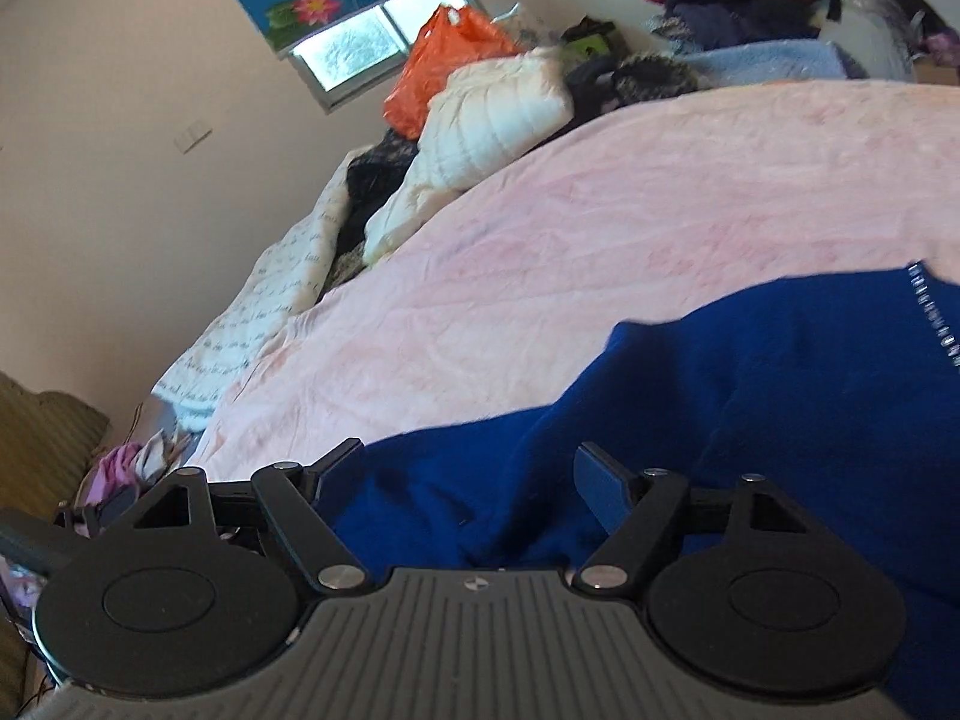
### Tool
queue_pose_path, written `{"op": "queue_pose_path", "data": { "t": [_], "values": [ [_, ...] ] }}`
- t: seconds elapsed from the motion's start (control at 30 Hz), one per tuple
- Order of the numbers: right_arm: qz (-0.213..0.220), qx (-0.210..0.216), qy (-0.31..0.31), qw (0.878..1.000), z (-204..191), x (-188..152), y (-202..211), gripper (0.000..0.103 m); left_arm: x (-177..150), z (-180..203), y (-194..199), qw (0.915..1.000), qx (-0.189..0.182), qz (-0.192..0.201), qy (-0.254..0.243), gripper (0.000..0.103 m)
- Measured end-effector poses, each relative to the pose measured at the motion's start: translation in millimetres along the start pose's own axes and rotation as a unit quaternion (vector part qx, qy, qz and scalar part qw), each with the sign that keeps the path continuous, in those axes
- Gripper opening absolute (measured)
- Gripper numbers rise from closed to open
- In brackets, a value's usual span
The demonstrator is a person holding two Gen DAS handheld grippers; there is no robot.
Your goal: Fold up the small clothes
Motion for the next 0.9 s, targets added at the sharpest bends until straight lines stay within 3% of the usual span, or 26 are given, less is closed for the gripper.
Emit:
{"op": "queue_pose_path", "data": {
  "t": [0.13, 0.17, 0.27, 0.33, 0.37, 0.43, 0.5, 0.57, 0.63, 0.73, 0.8, 0.9],
  "values": [
    [0.018, 0.007, 0.017, 1.000, 4, 3, 0, 0.080, -17, -65, -36, 0.9921, 0.055, -0.072, 0.086, 0.095],
    [0.010, 0.013, 0.035, 0.999, -3, -1, -3, 0.079, -18, -79, -35, 0.9897, 0.047, -0.077, 0.111, 0.095],
    [-0.024, 0.032, 0.117, 0.992, -36, -22, -17, 0.080, -16, -91, -17, 0.9820, -0.066, -0.071, 0.162, 0.095],
    [-0.044, 0.040, 0.183, 0.981, -64, -37, -25, 0.079, -11, -72, 3, 0.9706, -0.177, -0.063, 0.150, 0.095],
    [-0.052, 0.042, 0.216, 0.974, -75, -45, -29, 0.079, -9, -64, 13, 0.9652, -0.216, -0.054, 0.137, 0.095],
    [-0.061, 0.034, 0.267, 0.961, -92, -59, -33, 0.079, -6, -38, 39, 0.9574, -0.270, -0.024, 0.100, 0.095],
    [-0.068, 0.029, 0.289, 0.954, -98, -66, -34, 0.079, -6, -13, 60, 0.9562, -0.288, 0.017, 0.053, 0.095],
    [-0.073, 0.029, 0.288, 0.954, -99, -67, -33, 0.080, -7, 12, 60, 0.9667, -0.254, 0.027, 0.003, 0.096],
    [-0.075, 0.027, 0.279, 0.957, -96, -67, -29, 0.081, -8, 25, 38, 0.9804, -0.193, 0.018, -0.034, 0.097],
    [-0.072, 0.022, 0.280, 0.957, -91, -66, -24, 0.081, -2, -1, 1, 0.9948, -0.101, -0.013, 0.001, 0.096],
    [-0.067, 0.027, 0.288, 0.955, -92, -66, -22, 0.081, 1, -39, -22, 0.9954, -0.057, -0.045, 0.064, 0.096],
    [-0.066, 0.041, 0.310, 0.948, -102, -72, -25, 0.081, -1, -91, -44, 0.9835, -0.034, -0.088, 0.154, 0.096]
  ]
}}
Point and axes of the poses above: each gripper's, at about its wrist camera, not at the fingertips, and y roughly against the way its jaws point, z to its right, x to its top, the point moved 2 cm from there along -y, roughly the way its jaws point, and after that the axes turned 11 degrees about z, right-handed, at the moved point
